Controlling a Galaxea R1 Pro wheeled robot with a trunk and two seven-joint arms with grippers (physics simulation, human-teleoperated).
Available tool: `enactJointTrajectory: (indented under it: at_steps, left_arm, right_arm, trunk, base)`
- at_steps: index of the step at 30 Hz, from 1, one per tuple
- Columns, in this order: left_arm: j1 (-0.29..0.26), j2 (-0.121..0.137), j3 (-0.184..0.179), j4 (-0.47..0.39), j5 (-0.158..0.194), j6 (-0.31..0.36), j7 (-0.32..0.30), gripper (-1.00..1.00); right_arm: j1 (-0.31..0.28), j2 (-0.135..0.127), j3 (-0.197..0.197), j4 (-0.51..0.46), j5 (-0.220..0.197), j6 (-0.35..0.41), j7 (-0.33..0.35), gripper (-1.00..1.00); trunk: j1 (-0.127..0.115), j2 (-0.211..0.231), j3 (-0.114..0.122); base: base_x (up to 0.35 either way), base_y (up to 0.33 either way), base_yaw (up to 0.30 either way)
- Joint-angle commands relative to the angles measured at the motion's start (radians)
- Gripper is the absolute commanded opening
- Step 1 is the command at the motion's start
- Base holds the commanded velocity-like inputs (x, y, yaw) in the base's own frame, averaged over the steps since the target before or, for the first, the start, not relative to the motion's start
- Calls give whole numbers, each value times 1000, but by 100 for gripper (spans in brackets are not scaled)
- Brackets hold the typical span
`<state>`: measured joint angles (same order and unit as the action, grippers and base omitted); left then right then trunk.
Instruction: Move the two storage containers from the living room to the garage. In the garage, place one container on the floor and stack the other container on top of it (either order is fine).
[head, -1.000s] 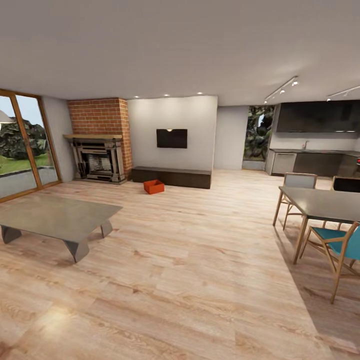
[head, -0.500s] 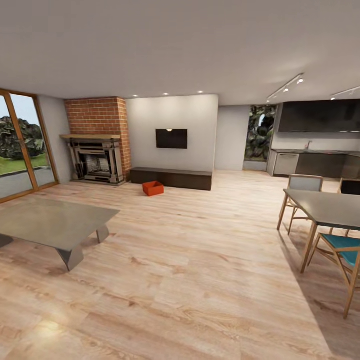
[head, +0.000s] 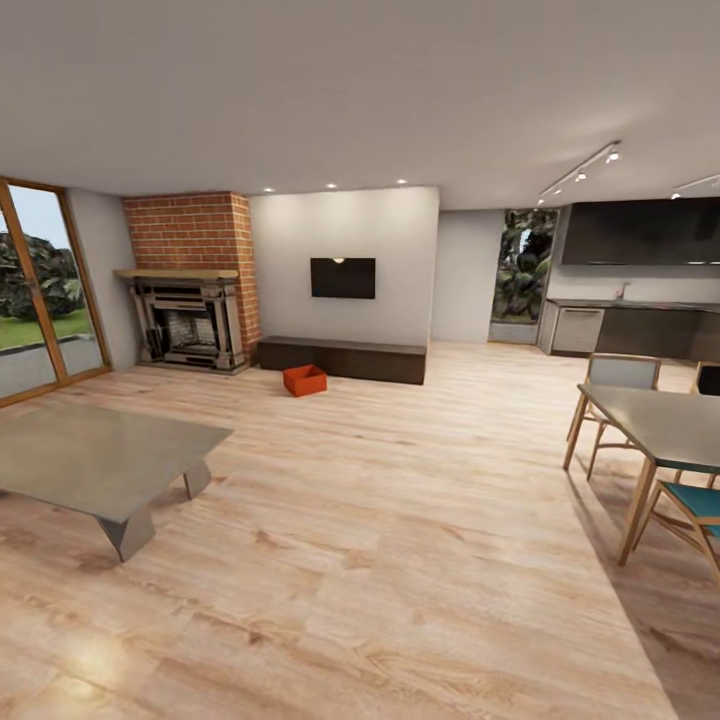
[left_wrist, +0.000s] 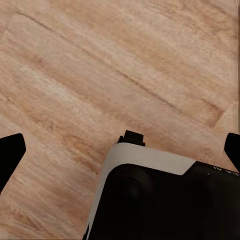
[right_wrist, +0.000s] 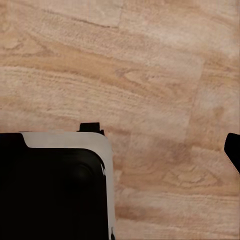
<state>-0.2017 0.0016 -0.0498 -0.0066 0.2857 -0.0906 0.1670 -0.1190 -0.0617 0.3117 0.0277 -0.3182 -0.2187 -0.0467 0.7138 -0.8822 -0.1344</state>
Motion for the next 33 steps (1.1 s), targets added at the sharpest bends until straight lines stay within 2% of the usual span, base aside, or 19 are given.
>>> enactJointTrajectory:
  at_steps: [1,33]
  left_arm:
    - [-1,0,-5,1,9,-3,2,100]
    - [-1,-1,-6,1,10,-4,2,100]
  right_arm:
    - [-1,0,8,3,-7,-5,-1,100]
    - [-2,1,8,3,-7,-5,-1,100]
  trunk:
    - [1,-1,-1]
    - [1,-1,-1]
  base:
    - [322,0,0]
    - [322,0,0]
